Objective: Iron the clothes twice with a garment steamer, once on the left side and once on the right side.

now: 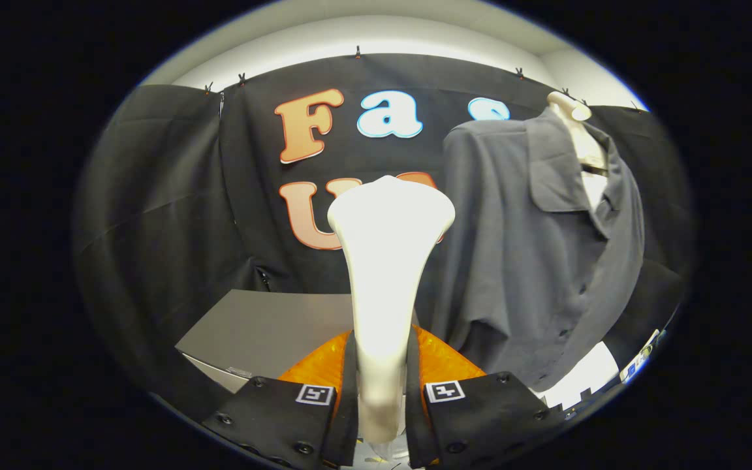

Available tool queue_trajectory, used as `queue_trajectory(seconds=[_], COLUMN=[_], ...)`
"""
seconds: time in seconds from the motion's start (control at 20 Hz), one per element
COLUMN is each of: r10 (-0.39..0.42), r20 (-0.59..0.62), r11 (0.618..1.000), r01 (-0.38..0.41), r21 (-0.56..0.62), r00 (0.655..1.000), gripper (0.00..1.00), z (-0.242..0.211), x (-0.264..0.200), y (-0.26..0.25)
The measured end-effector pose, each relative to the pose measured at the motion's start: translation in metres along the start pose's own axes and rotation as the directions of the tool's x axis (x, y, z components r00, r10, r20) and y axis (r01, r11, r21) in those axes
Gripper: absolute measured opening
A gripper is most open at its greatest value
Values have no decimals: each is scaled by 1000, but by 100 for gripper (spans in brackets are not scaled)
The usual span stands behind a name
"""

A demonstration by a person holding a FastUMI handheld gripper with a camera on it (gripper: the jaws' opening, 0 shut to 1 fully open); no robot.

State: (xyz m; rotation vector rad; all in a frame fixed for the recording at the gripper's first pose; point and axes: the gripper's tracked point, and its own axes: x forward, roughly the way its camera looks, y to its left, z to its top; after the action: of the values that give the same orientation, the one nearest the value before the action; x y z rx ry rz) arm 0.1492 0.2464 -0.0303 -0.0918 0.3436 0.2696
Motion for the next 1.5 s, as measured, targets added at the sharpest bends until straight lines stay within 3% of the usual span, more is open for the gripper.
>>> queue_trajectory(seconds=[0.35,0.65,1.05,1.5], r10=[-115,-179,-179,-133], r20=[64,73,46,12], r11=[993,982,981,989], r01=[113,173,174,132], r21=[46,75,90,63], r00=[991,981,983,991], gripper=[37,37,37,37], z=[21,27,9,-32], x=[-51,-62,-24,3], y=[-79,-121,-165,-178])
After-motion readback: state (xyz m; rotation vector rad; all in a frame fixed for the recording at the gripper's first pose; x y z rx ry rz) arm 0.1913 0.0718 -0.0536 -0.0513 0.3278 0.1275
